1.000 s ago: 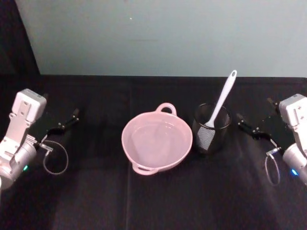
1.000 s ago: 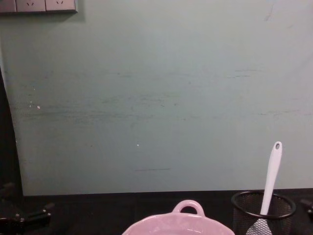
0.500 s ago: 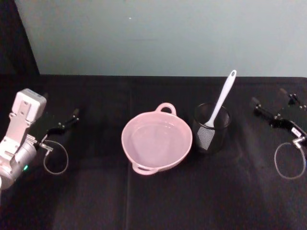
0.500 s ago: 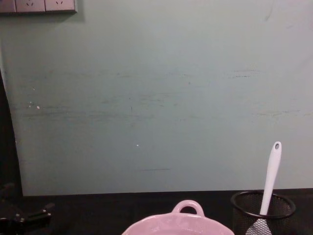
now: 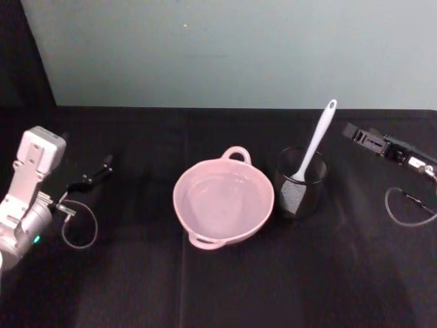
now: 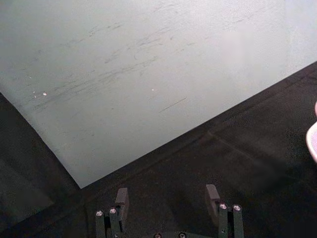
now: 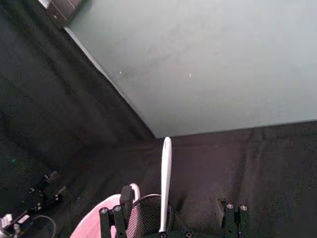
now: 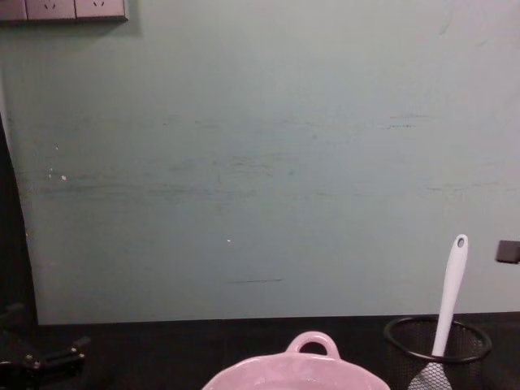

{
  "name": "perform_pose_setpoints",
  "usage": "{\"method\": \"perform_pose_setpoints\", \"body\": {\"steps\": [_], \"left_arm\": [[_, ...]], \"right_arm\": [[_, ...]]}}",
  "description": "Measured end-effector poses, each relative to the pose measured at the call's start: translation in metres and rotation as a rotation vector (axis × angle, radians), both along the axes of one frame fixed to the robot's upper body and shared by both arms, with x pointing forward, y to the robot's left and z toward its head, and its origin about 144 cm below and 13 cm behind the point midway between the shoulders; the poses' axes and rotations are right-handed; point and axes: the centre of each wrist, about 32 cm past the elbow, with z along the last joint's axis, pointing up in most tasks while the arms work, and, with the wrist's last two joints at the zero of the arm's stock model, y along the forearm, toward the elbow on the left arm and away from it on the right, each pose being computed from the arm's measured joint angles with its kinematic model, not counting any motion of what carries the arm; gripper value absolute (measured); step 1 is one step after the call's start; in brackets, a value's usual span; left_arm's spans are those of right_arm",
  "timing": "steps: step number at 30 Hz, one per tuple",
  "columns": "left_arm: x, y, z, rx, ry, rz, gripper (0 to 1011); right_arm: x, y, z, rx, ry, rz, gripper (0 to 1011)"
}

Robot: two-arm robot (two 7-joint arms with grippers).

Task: Use the one hand to pick up the spoon and stir the clear water in the bowl.

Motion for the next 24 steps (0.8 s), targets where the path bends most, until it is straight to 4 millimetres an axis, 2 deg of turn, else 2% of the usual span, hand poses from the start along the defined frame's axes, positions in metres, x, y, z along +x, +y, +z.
{"method": "perform_pose_setpoints", "body": {"steps": [7,17,24], "left_arm": [[0.000,0.000,0.000,0.000,0.000,0.000,1011],[0.000,0.000,0.000,0.000,0.000,0.000,1011],[0.000,0.000,0.000,0.000,0.000,0.000,1011]], "right_arm": [[0.027,0.011,0.006,0.023,0.082,0.027,1003],[0.061,0.041,0.008,-0.031,0.097,0.045,1002],[0.068,0.047,0.006,-0.030,0.091,0.046,1003]]}}
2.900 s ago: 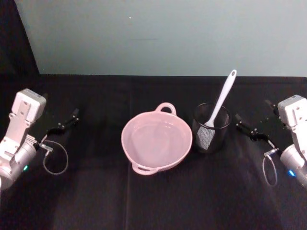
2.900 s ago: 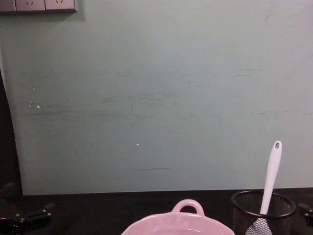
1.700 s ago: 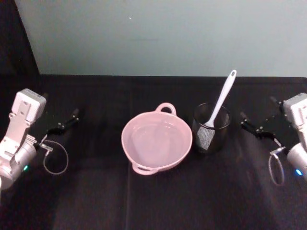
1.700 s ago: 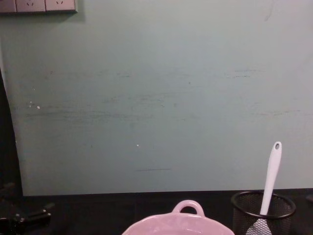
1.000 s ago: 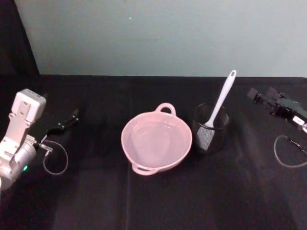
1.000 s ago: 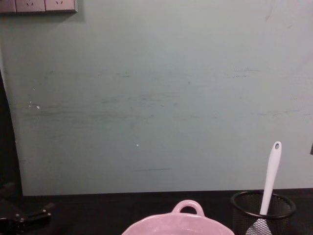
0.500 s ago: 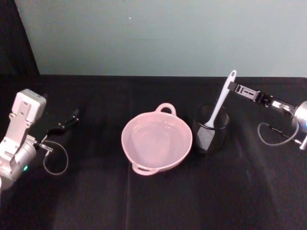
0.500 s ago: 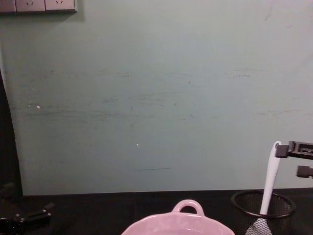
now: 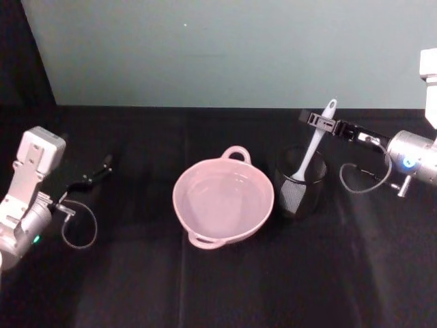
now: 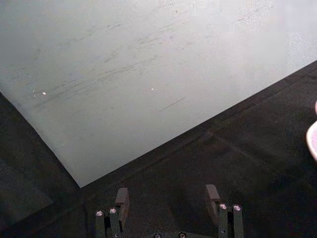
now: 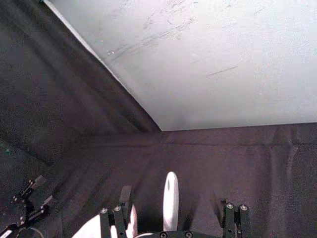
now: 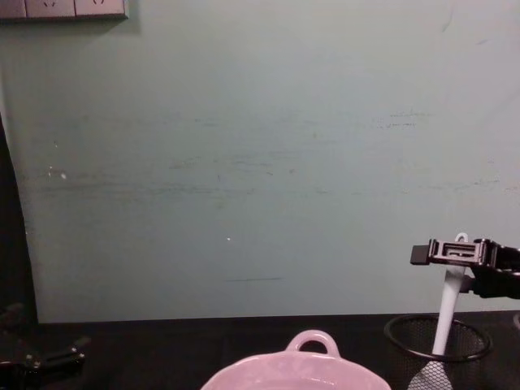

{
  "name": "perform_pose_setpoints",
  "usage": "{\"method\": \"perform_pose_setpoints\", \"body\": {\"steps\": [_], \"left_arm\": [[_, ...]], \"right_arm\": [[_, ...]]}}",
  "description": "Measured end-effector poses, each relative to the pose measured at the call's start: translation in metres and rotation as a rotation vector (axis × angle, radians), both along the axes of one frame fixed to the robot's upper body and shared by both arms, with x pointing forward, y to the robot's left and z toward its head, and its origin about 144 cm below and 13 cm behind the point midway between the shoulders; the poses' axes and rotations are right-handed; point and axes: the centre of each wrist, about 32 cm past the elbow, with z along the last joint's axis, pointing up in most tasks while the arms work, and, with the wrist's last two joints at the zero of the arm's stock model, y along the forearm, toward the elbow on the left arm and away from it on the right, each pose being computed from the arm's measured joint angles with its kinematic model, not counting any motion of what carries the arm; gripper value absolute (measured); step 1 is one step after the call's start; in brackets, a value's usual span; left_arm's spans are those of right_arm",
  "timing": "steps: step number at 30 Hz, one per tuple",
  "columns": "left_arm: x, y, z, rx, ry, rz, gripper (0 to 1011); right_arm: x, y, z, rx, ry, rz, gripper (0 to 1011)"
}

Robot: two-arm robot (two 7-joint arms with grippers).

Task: Use the one hand to pick up the spoon and stir the clear water in the bowl.

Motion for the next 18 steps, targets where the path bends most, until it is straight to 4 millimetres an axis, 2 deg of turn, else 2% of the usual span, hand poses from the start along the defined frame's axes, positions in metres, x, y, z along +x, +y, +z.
{"method": "perform_pose_setpoints", "body": {"steps": [18], "left_arm": [[0.000,0.000,0.000,0.000,0.000,0.000,1011]], "right_arm": [[-0.007,-0.009,-0.016,0.052,-0.012,0.001,1003]]}}
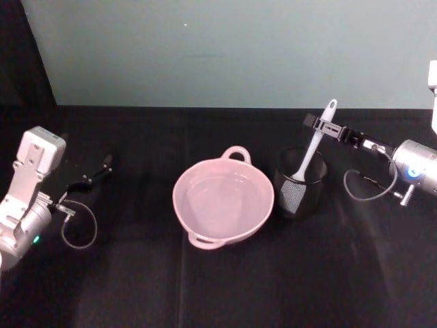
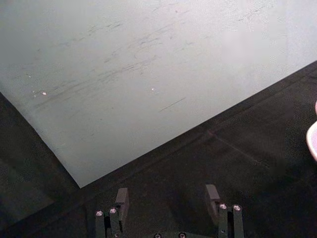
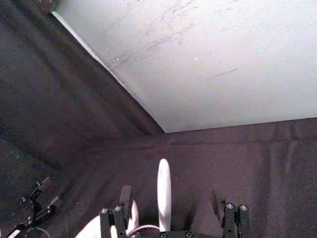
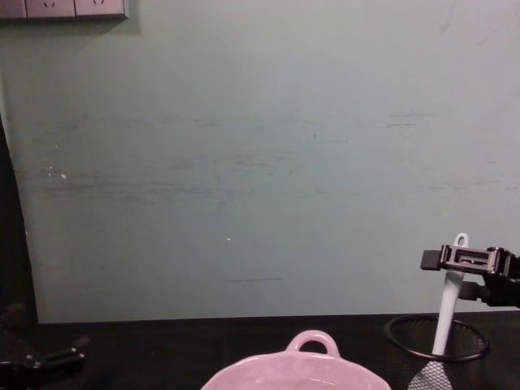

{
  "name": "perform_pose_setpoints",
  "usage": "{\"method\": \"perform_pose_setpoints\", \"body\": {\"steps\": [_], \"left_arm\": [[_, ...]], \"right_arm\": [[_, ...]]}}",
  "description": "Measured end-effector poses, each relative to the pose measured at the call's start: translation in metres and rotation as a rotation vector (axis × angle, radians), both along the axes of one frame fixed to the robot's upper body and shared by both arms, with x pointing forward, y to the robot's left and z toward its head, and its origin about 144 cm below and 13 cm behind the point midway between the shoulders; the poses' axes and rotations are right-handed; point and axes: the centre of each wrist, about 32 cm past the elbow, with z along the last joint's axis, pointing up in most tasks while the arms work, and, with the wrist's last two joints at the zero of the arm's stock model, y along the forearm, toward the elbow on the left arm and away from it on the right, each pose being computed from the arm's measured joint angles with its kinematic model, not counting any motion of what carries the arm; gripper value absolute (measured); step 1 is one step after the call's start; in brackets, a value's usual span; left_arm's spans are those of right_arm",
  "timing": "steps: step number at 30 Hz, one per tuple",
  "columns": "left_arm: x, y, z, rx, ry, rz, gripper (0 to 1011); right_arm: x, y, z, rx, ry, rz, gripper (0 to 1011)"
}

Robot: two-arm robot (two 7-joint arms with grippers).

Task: Use the one hand to pick up the spoon and stir the clear water in the bowl.

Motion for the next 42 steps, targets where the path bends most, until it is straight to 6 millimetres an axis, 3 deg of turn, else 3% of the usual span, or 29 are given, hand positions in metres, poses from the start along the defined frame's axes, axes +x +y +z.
{"method": "perform_pose_setpoints", "body": {"steps": [12,17,29,32,42], "left_arm": [[0.0000,0.0000,0.0000,0.000,0.000,0.000,1011],[0.0000,0.0000,0.0000,0.000,0.000,0.000,1011],[0.0000,0.0000,0.0000,0.000,0.000,0.000,1011],[0.0000,0.0000,0.0000,0.000,0.000,0.000,1011],[0.0000,0.0000,0.0000,0.000,0.000,0.000,1011]], "right_arm": [[-0.0010,-0.0016,-0.0015,0.011,-0.009,0.003,1003],[-0.0009,-0.0014,-0.0013,0.011,-0.008,0.004,929],[-0.0009,-0.0014,-0.0009,0.010,-0.007,0.003,594],[-0.0009,-0.0013,-0.0007,0.010,-0.007,0.002,449],[-0.0009,-0.0013,-0.0007,0.009,-0.006,0.002,164]]}}
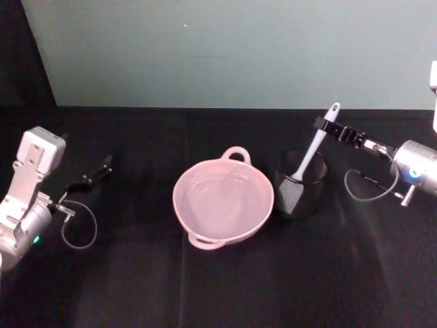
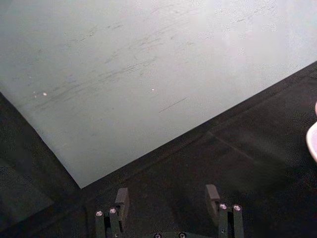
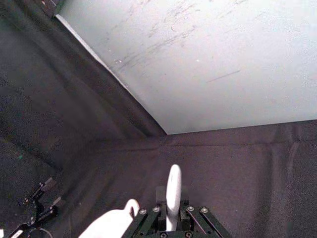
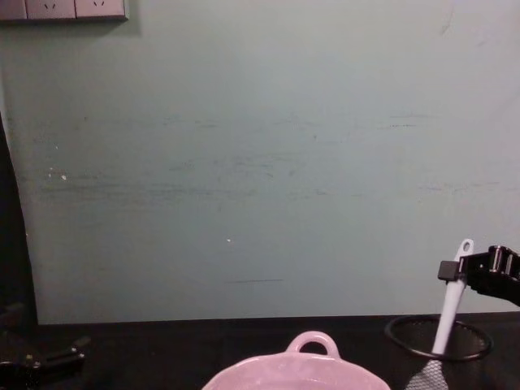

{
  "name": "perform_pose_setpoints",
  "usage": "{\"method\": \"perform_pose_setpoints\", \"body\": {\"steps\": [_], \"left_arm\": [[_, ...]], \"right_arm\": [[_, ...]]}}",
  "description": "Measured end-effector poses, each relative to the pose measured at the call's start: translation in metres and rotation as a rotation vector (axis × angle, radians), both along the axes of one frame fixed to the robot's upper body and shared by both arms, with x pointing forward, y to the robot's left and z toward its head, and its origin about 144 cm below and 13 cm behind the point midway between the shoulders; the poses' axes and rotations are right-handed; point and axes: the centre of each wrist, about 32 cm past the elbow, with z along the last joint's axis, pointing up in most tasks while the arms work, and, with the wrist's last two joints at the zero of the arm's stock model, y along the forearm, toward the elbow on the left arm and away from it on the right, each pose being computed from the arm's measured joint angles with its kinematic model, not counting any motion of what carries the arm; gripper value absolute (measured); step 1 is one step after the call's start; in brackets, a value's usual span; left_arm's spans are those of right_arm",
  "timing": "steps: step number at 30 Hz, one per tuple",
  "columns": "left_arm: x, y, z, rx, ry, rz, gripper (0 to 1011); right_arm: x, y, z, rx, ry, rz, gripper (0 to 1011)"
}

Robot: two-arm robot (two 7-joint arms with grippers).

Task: Use the one hand to pick up the spoon and stir the clear water in the bowl.

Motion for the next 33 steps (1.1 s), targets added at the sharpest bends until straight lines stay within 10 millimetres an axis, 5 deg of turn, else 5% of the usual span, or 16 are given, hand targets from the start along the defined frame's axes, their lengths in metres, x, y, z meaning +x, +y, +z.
{"method": "perform_pose_setpoints", "body": {"steps": [14,33], "left_arm": [[0.000,0.000,0.000,0.000,0.000,0.000,1011],[0.000,0.000,0.000,0.000,0.000,0.000,1011]], "right_arm": [[-0.014,0.008,0.021,-0.140,-0.162,0.010,122],[-0.026,0.015,0.107,-0.199,-0.425,0.071,122]]}}
